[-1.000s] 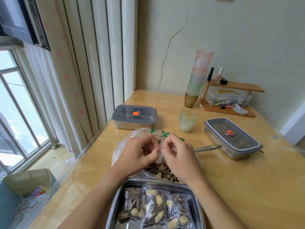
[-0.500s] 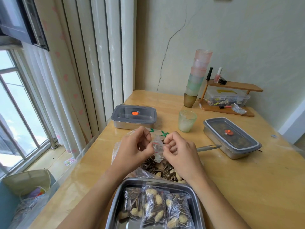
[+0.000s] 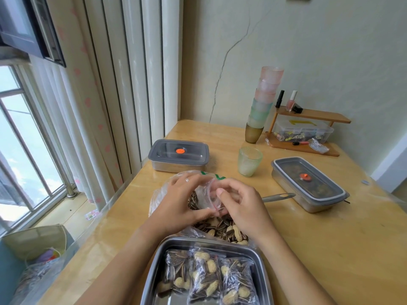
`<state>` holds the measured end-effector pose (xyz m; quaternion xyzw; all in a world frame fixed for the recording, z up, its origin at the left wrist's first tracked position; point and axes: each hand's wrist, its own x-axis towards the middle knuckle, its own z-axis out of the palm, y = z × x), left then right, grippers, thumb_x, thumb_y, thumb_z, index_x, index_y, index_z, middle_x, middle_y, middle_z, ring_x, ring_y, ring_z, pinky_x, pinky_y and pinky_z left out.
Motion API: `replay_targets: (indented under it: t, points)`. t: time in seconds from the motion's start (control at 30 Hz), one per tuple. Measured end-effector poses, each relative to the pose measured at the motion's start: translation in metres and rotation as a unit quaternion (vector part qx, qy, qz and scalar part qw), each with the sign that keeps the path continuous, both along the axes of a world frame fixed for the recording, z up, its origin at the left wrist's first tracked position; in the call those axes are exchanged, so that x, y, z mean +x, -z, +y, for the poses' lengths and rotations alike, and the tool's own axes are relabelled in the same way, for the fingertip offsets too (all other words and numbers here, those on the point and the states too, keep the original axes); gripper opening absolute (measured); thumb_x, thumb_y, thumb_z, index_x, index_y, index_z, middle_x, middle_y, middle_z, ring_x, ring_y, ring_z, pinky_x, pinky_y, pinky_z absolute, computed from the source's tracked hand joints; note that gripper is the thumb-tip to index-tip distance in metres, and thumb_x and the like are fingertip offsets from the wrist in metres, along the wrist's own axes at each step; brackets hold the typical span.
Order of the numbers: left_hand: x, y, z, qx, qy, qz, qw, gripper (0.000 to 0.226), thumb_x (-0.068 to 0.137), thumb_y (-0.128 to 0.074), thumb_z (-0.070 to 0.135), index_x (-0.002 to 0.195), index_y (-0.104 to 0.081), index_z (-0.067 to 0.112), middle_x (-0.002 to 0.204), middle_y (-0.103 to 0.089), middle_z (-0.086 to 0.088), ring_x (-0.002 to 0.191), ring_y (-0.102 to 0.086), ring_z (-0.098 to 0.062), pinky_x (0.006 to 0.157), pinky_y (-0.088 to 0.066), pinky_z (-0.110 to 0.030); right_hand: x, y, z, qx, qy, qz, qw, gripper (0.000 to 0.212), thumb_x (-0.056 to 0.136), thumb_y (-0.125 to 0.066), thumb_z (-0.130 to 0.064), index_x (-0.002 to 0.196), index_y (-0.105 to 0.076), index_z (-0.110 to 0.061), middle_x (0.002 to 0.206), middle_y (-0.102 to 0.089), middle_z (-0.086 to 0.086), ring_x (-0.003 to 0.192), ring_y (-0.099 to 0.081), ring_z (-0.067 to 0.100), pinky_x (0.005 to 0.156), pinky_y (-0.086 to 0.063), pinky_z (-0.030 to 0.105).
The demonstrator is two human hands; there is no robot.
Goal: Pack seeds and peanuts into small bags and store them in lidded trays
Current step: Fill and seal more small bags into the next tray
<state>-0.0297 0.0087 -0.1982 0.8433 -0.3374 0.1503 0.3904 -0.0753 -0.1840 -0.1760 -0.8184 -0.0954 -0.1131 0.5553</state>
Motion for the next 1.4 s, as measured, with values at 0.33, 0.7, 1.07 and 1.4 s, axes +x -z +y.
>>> replay_targets:
  t: [0.33, 0.7, 1.07, 1.4]
  points:
    - [-0.001, -0.002, -0.003, -0.026, -0.020, -0.004, 0.999, 0.051, 0.084, -0.070, 0.064, 0.122, -0.060, 0.031, 0.119, -0.063, 0.021, 0.121, -0.057, -0.003, 0.107, -0.038, -0.044, -0.007, -0.003, 0.001, -0.070, -0.047, -0.105, 0.991, 0.014, 0.103, -0.059, -0.027, 0.102, -0.072, -0.022, 0.082, -0.069, -0.012, 0.053, -0.059, 0.017, 0.053, -0.051, 0.041]
    - [0.006, 0.005, -0.001, -0.014, 0.001, -0.005, 1.000, 0.031, 0.096, -0.065, 0.055, 0.115, -0.061, 0.030, 0.102, -0.069, 0.010, 0.097, -0.066, -0.011, 0.093, -0.046, -0.047, -0.008, -0.012, -0.003, -0.079, -0.082, -0.088, 0.990, 0.022, 0.106, -0.053, -0.036, 0.117, -0.071, -0.031, 0.095, -0.064, -0.028, 0.061, -0.066, 0.015, 0.058, -0.052, 0.025]
    - [0.002, 0.018, 0.010, -0.064, -0.112, 0.004, 0.992, 0.020, 0.087, -0.058, 0.056, 0.104, -0.057, 0.045, 0.099, -0.060, 0.025, 0.104, -0.054, 0.005, 0.094, -0.043, -0.031, -0.013, -0.025, -0.066, 0.131, 0.220, 0.205, 0.945, 0.017, 0.100, -0.060, -0.015, 0.094, -0.069, -0.002, 0.074, -0.066, 0.005, 0.052, -0.052, 0.013, 0.048, -0.037, 0.025]
    - [0.018, 0.029, 0.023, -0.054, -0.205, 0.113, 0.971, 0.042, 0.087, -0.070, 0.057, 0.115, -0.073, 0.025, 0.128, -0.057, 0.005, 0.121, -0.050, -0.016, 0.102, -0.045, -0.039, -0.030, 0.013, -0.085, 0.445, 0.137, 0.281, 0.839, 0.017, 0.102, -0.058, -0.023, 0.096, -0.054, -0.007, 0.065, -0.048, 0.001, 0.040, -0.029, 0.007, 0.035, -0.020, 0.019]
